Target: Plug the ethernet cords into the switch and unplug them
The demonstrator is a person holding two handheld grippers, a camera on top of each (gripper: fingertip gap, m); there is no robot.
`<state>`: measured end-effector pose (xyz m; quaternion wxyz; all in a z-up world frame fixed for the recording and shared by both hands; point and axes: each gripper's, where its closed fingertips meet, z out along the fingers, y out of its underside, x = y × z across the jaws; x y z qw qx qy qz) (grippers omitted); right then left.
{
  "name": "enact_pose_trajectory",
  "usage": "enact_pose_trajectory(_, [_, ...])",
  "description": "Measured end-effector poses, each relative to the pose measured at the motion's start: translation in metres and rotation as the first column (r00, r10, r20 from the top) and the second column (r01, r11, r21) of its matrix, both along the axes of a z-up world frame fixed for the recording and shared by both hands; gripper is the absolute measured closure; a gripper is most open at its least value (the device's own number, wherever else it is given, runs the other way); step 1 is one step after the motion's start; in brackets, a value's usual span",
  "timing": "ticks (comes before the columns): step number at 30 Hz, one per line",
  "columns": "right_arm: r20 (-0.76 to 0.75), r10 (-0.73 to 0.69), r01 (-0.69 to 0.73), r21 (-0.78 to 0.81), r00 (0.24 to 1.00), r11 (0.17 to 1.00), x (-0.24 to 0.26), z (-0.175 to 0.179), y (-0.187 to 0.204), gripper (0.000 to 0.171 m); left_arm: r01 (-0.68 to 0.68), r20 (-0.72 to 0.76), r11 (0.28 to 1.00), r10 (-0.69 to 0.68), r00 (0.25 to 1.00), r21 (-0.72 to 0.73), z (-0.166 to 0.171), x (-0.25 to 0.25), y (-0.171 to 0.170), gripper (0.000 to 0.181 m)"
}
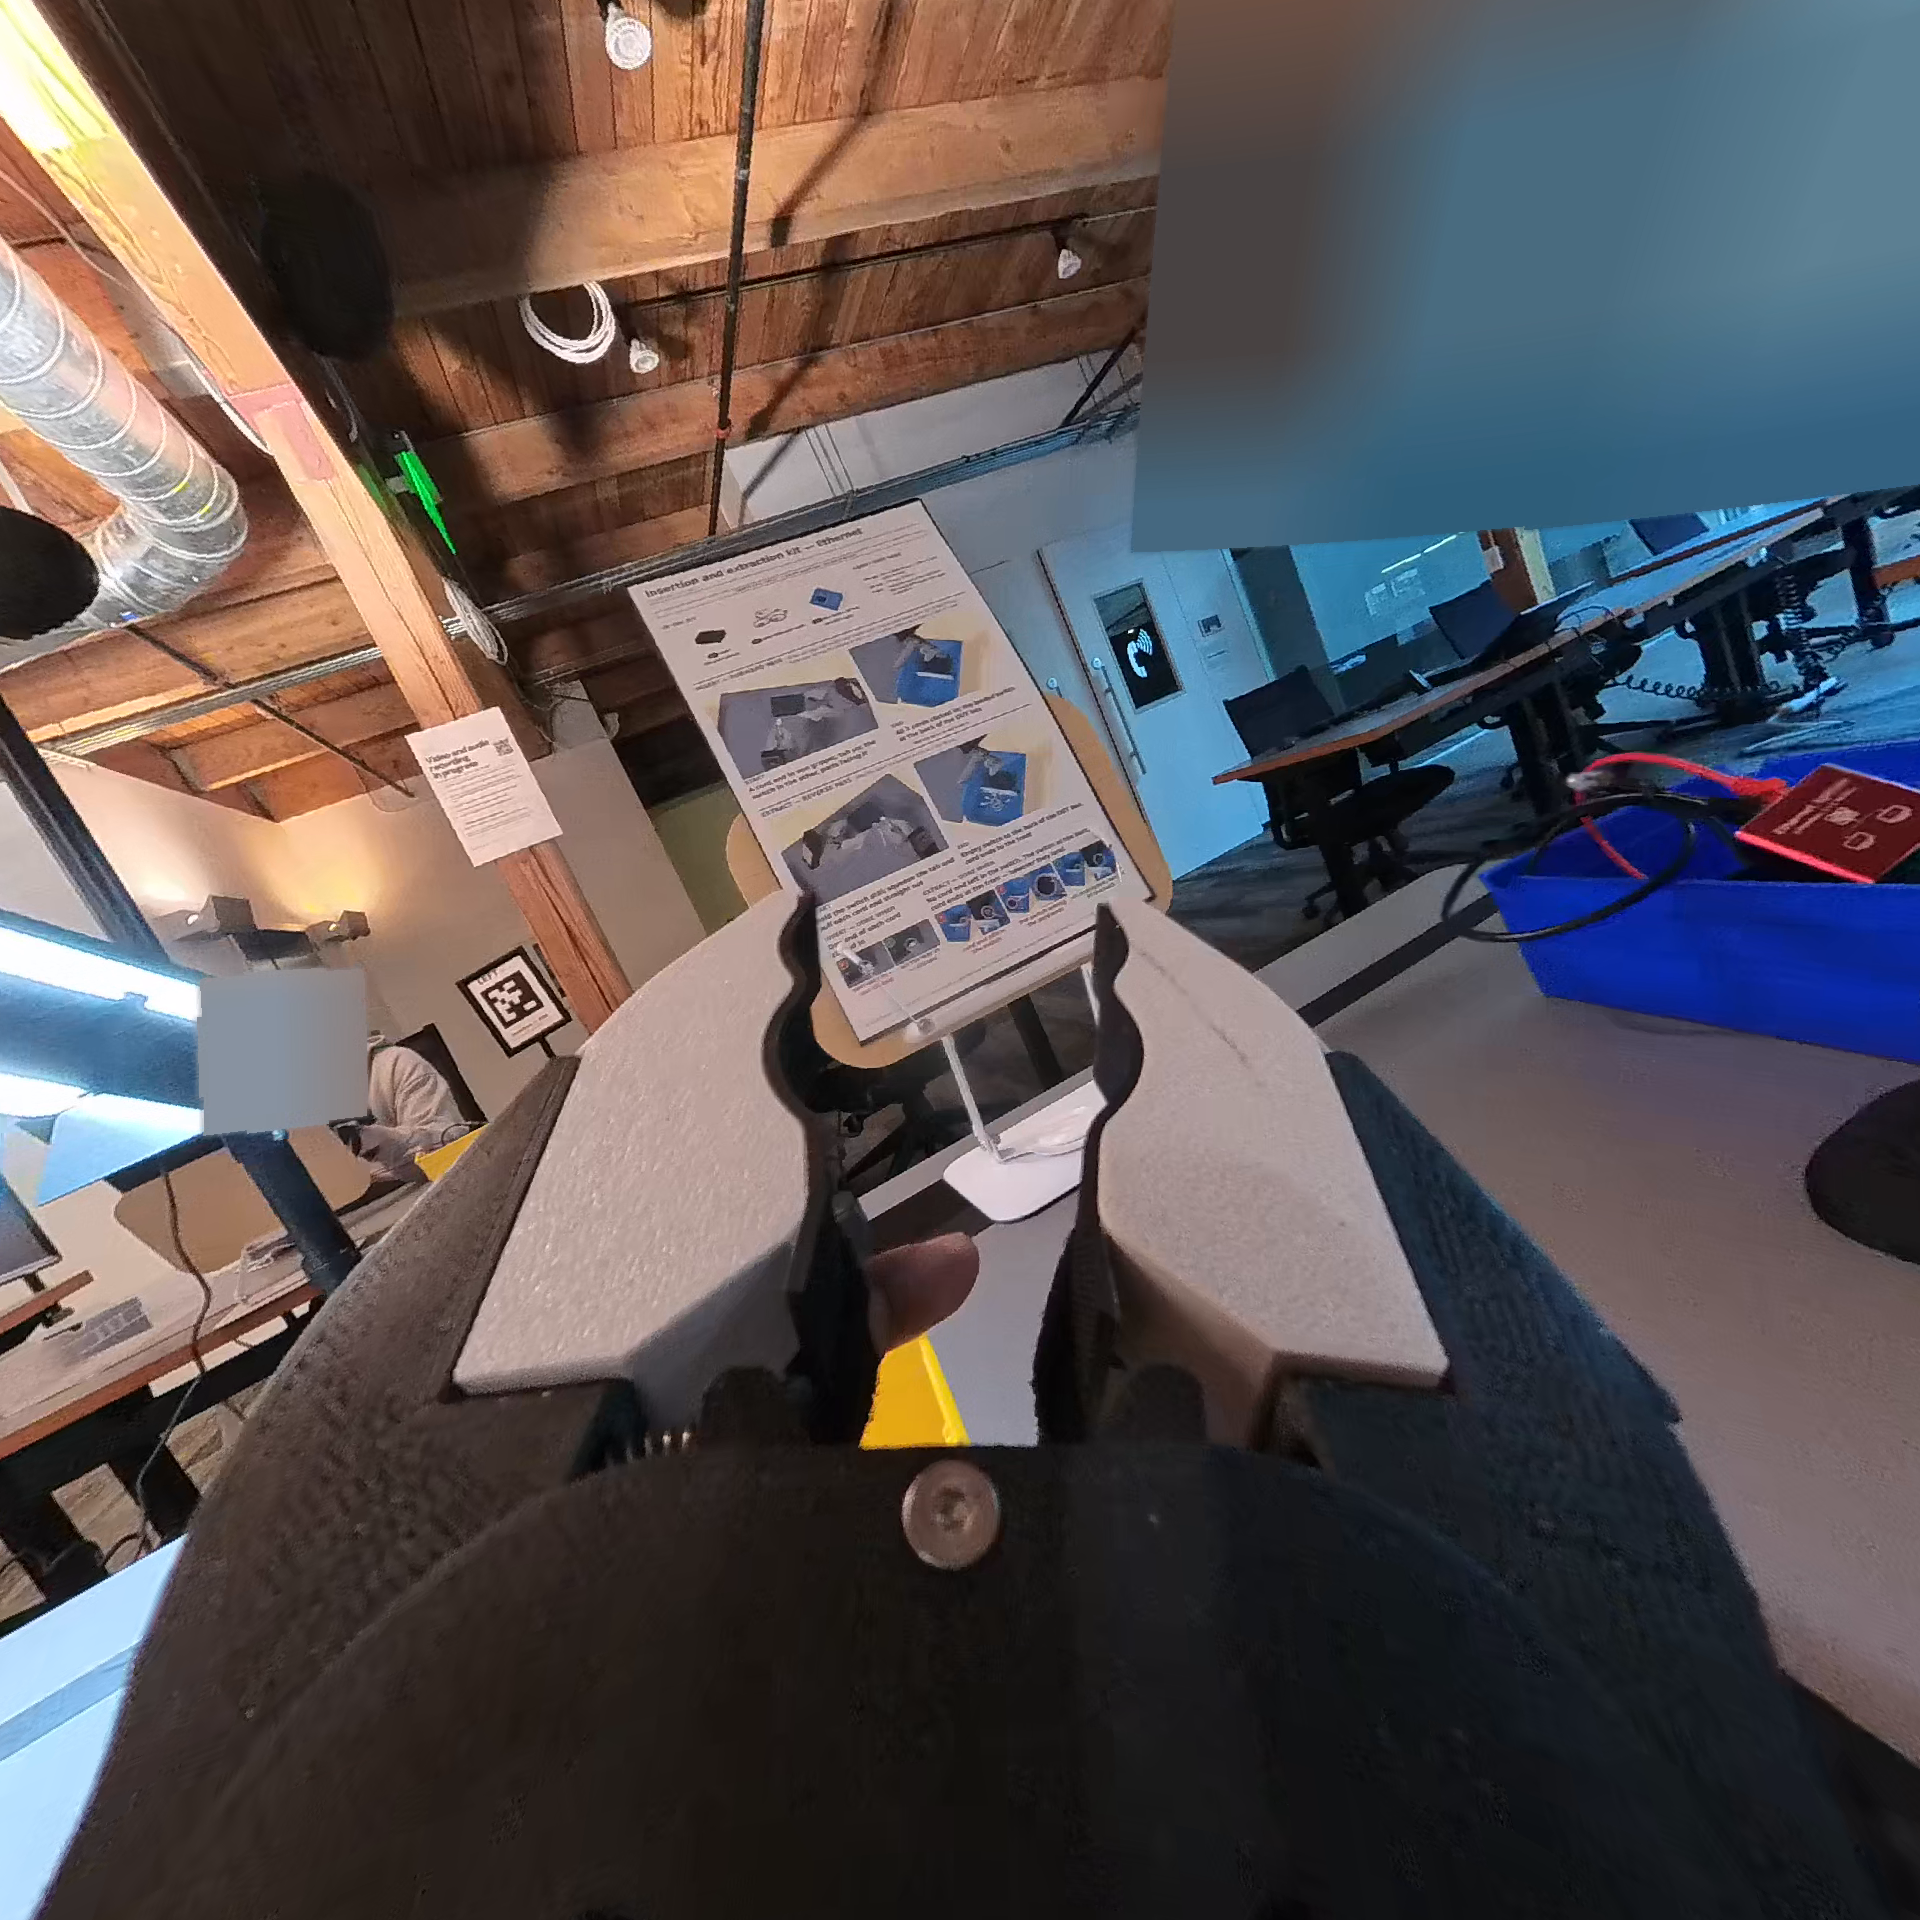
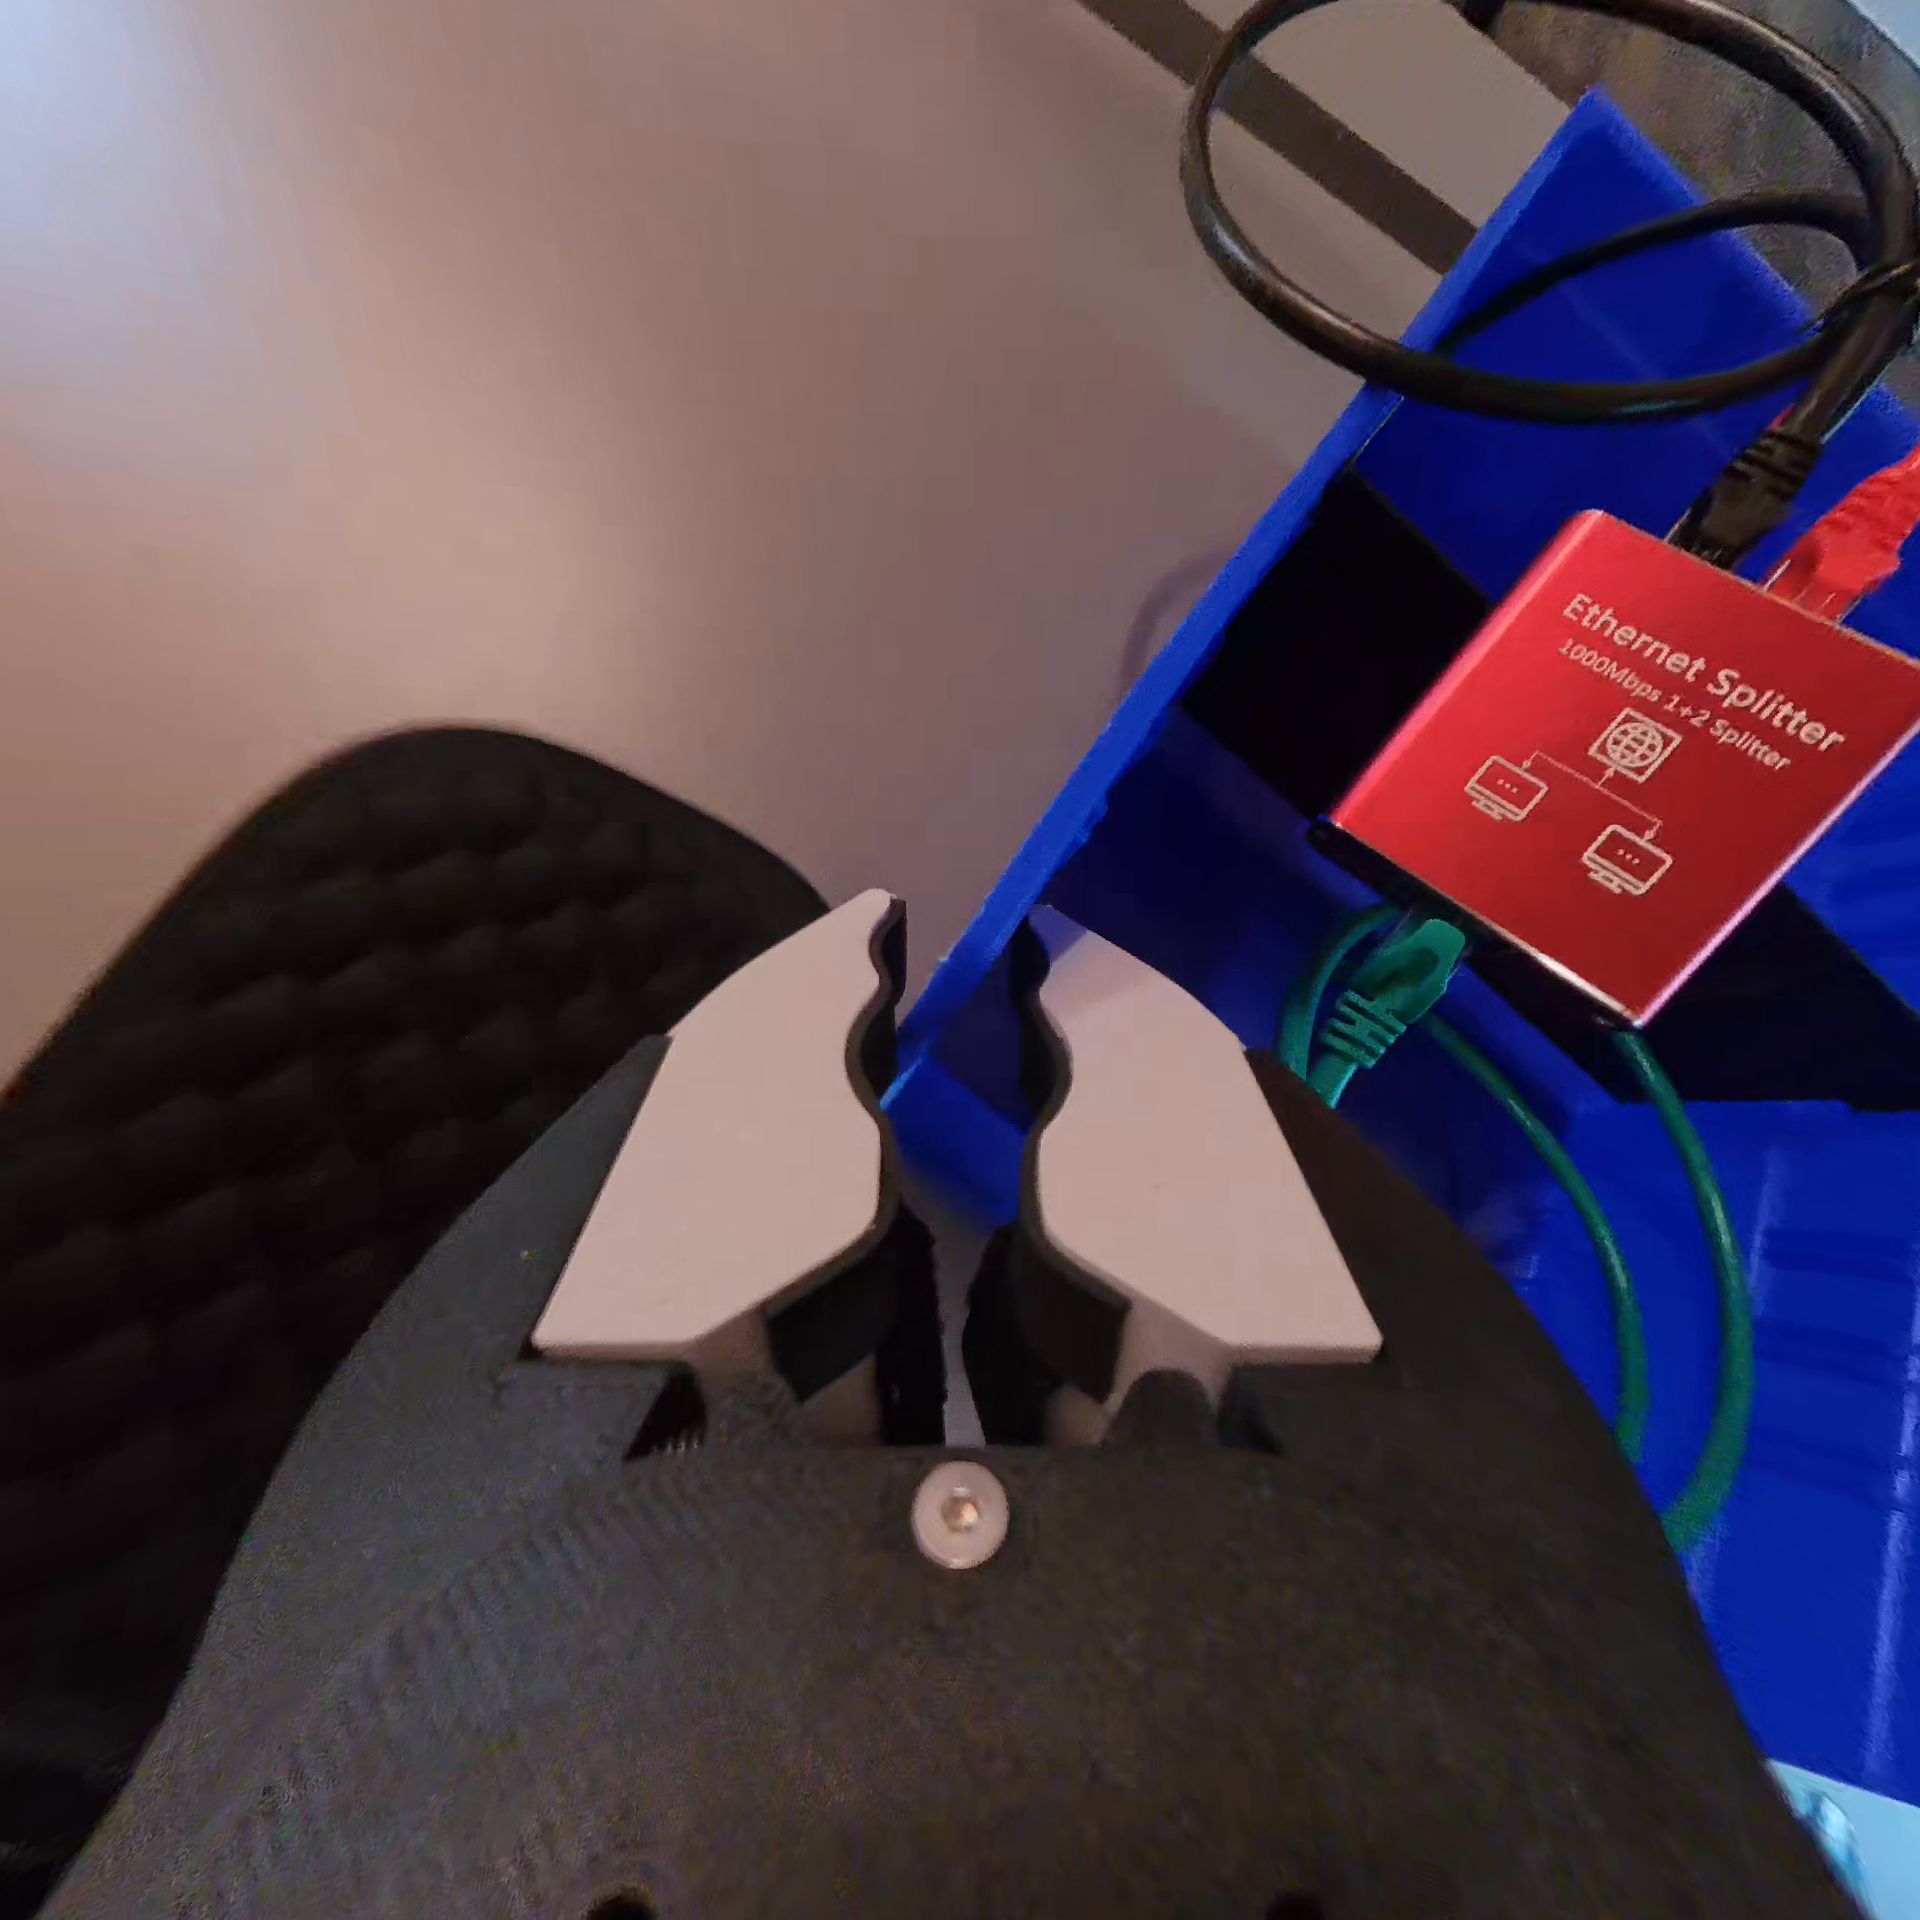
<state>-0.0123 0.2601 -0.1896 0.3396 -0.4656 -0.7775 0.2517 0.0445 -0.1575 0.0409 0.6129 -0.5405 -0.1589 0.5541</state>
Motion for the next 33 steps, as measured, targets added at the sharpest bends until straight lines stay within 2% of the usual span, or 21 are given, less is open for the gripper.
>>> enact_pose_trajectory(1, [-0.008, -0.003, 0.003, -0.016, 1.0, 1.0, -0.007, 0.0, -0.007, 0.151, -0.003, 0.004, 1.0, 0.003, 1.0, -0.005, 0.0, 0.0, -0.001, 0.131])
enact_pose_trajectory(4, [-0.01, -0.004, 0.005, 0.028, 1.0, 1.0, -0.025, -0.001, -0.023, 0.15, -0.024, 0.041, 0.999, 0.025, 0.999, -0.033, -0.005, -0.002, -0.007, 0.131])
enact_pose_trajectory(9, [0.024, 0.112, -0.112, 0.027, 0.993, 0.993, -0.045, -0.002, -0.064, 0.147, -0.072, 0.115, 0.995, 0.08, 0.99, -0.073, -0.017, -0.009, -0.027, 0.131])
enact_pose_trajectory(14, [0.022, 0.175, -0.176, 0.045, 0.984, 0.983, -0.062, -0.002, -0.103, 0.145, -0.194, 0.135, 0.98, 0.199, 0.971, -0.055, -0.017, -0.01, -0.066, 0.131])
enact_pose_trajectory(17, [0.016, 0.223, -0.224, 0.051, 0.975, 0.973, -0.065, -0.001, -0.132, 0.145, -0.276, 0.213, 0.957, 0.289, 0.933, -0.092, -0.031, -0.016, -0.094, 0.131])
enact_pose_trajectory(21, [-0.005, 0.298, -0.298, 0.028, 0.954, 0.954, -0.064, 0.0, -0.179, 0.145, -0.463, 0.336, 0.873, 0.486, 0.807, -0.15, -0.063, -0.031, -0.151, 0.129])
enact_pose_trajectory(25, [-0.032, 0.375, -0.374, 0.036, 0.927, 0.927, -0.063, 0.0, -0.232, 0.144, -0.63, 0.44, 0.742, 0.655, 0.614, -0.226, -0.098, -0.034, -0.212, 0.117])
enact_pose_trajectory(29, [-0.061, 0.483, -0.475, 0.116, 0.873, 0.873, -0.059, 0.0, -0.279, 0.141, -0.712, 0.539, 0.638, 0.726, 0.428, -0.294, -0.133, -0.021, -0.265, 0.104])
enact_pose_trajectory(31, [-0.064, 0.527, -0.518, 0.117, 0.847, 0.847, -0.056, 0.0, -0.299, 0.14, -0.71, 0.574, 0.641, 0.71, 0.407, -0.29, -0.144, -0.015, -0.277, 0.1])
enact_pose_trajectory(33, [-0.065, 0.567, -0.558, 0.109, 0.822, 0.822, -0.054, 0.0, -0.316, 0.14, -0.684, 0.616, 0.682, 0.662, 0.427, -0.259, -0.15, -0.011, -0.279, 0.098])
